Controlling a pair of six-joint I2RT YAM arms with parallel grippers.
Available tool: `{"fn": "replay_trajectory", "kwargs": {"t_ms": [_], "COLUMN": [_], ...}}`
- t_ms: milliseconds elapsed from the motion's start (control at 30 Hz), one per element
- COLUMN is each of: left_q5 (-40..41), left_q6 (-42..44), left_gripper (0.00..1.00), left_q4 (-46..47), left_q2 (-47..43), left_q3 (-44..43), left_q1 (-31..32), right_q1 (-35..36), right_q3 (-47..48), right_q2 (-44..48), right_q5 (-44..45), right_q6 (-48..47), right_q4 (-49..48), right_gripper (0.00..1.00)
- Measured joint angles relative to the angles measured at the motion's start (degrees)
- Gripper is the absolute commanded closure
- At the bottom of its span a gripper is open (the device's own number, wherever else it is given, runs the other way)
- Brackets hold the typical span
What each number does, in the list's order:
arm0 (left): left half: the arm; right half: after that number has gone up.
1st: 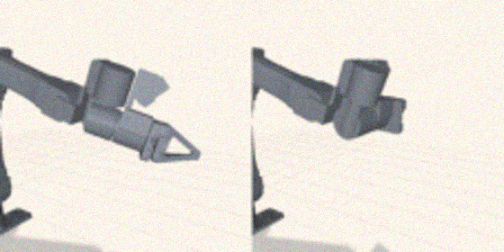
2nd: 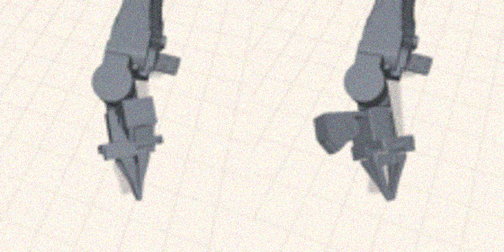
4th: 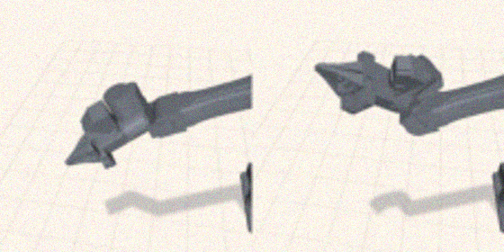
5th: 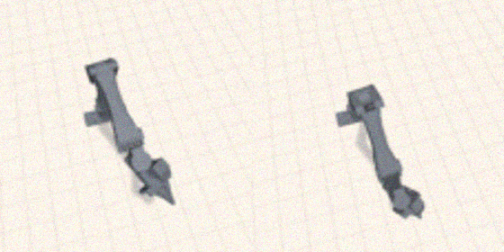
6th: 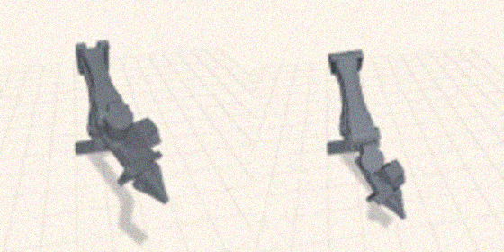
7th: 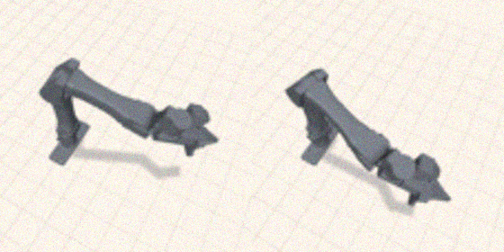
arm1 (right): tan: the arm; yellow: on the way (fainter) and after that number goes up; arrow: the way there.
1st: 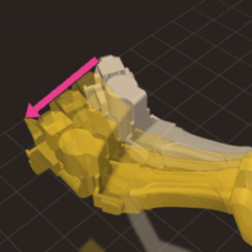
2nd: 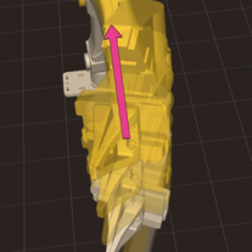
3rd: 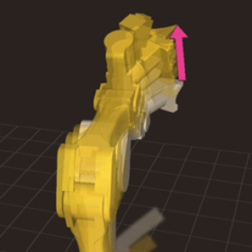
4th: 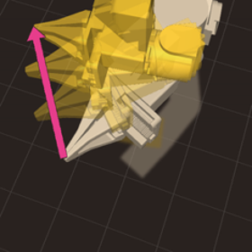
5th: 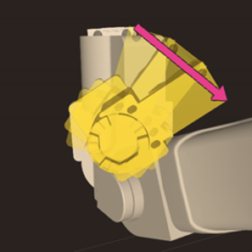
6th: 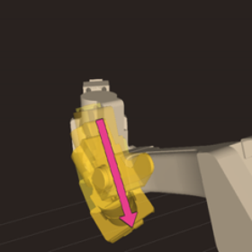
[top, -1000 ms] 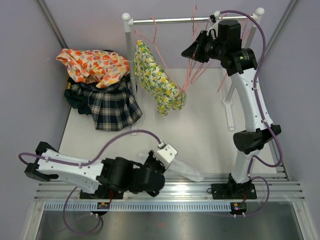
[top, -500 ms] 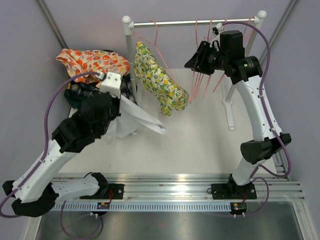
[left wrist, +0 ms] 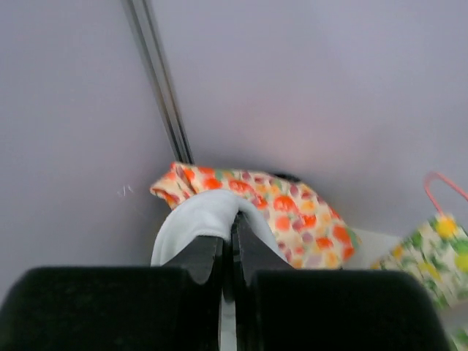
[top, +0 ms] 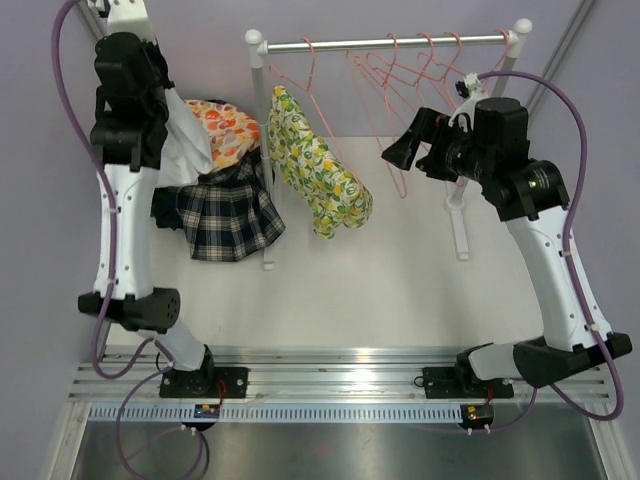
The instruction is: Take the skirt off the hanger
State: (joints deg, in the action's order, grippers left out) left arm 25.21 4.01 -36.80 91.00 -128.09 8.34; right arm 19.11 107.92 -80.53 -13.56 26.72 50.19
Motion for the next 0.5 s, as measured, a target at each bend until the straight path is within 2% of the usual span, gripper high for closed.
{"fn": "replay_trajectory", "kwargs": {"t_ms": [133,167,200,233,267,300,400,500], "left_q5": [-3.13,-4.42,-5.40,-6.36,-7.32,-8.24,-10.40,-11.61], "left_q6": [-3.43,-4.98,-5.99,-7.10,-7.98,-8.87,-12.20,-14.43], "left_gripper": [1.00,0.87,0.70,0.50,0.13,0.01,0.01,0.01], "left_q4": [4.72,5.09,5.31,5.64,5.55,5.31,3.52,0.44], "left_q2": [12.85,16.13,18.58,21.40,24.06,26.56,31.98,33.59], "left_q3": [-5.44,-5.40,-5.16,-4.20,-3.08,-2.01,0.81,3.52], "left_q1": [-7.80,-9.75,-11.10,-12.44,-13.62,-14.58,-15.69,-15.21], "right_q1": [0.02,0.02,0.02,0.02,0.02,0.02,0.00,0.02], "right_q3": [-7.15,-8.22,-8.94,-9.57,-10.03,-10.16,-10.10,-9.09], "right_q2": [5.75,6.71,7.43,8.11,8.72,9.16,9.94,9.99], "right_q5": [-0.07,-0.09,-0.09,-0.17,-0.48,-0.90,-3.19,-7.13], "right_q6": [-0.20,-0.31,-0.44,-0.61,-0.85,-0.98,-1.36,-1.81], "right_q4": [-1.44,-1.51,-1.55,-1.66,-1.88,-2.08,-3.72,-5.73], "right_gripper": [0.00,0.01,0.01,0.00,0.01,0.01,0.00,0.01]}}
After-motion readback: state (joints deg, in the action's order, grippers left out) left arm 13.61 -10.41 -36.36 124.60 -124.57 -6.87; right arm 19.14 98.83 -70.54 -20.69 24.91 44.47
